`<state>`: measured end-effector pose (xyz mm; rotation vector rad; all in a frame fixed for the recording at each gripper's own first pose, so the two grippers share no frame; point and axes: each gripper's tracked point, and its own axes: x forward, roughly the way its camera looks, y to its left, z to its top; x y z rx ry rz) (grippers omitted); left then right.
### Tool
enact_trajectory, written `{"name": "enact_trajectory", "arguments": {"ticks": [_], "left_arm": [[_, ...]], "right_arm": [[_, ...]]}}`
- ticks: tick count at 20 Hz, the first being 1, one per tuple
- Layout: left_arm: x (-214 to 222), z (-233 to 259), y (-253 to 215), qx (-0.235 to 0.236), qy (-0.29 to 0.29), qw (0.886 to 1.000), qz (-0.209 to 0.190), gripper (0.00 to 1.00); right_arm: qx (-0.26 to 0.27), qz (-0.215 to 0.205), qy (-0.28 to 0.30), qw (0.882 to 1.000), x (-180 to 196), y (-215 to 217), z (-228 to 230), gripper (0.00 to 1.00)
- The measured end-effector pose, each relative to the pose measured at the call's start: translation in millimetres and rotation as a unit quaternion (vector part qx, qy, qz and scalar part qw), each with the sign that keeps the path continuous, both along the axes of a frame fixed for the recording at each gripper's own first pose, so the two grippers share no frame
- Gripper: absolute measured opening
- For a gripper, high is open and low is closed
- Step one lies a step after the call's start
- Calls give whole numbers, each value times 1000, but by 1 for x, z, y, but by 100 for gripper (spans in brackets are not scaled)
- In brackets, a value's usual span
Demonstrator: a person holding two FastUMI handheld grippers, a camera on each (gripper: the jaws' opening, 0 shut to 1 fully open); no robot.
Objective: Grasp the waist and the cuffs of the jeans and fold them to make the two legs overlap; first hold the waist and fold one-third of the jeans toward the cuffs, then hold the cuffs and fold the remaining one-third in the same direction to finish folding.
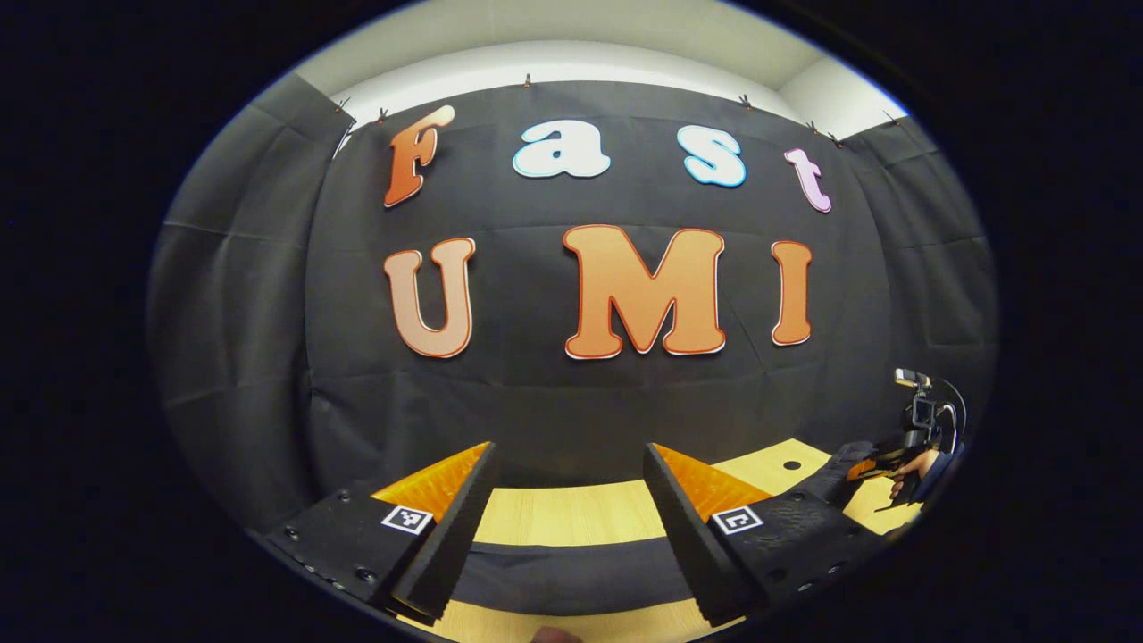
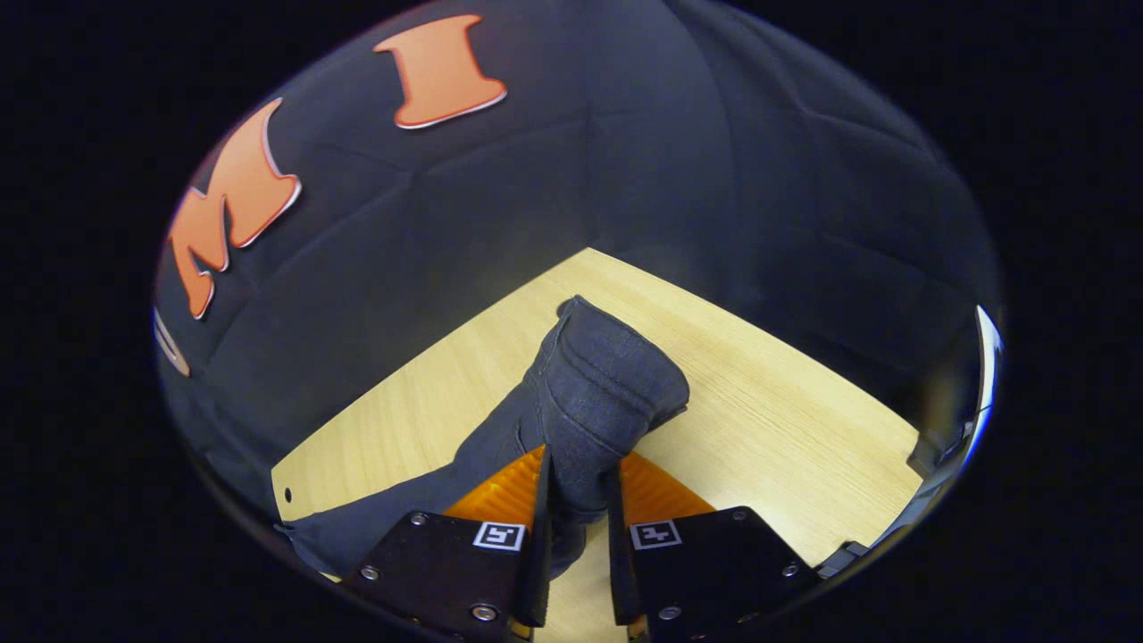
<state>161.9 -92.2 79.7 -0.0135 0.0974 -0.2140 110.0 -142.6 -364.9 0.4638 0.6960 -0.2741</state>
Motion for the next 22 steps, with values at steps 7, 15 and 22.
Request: {"name": "enact_trajectory", "arguments": {"ticks": [7,15,22], "left_arm": [[-10,-8,50,-12,12,1000,24,96],[-17,-12,97,-15,17,998,59,97],[-17,-21,136,-21,33,994,101,98]], "right_arm": [[-102,90,-41,990,-3,71,48,29],[-168,184,-66,966,2,166,66,28],[-189,273,-56,942,-14,255,39,28]]}}
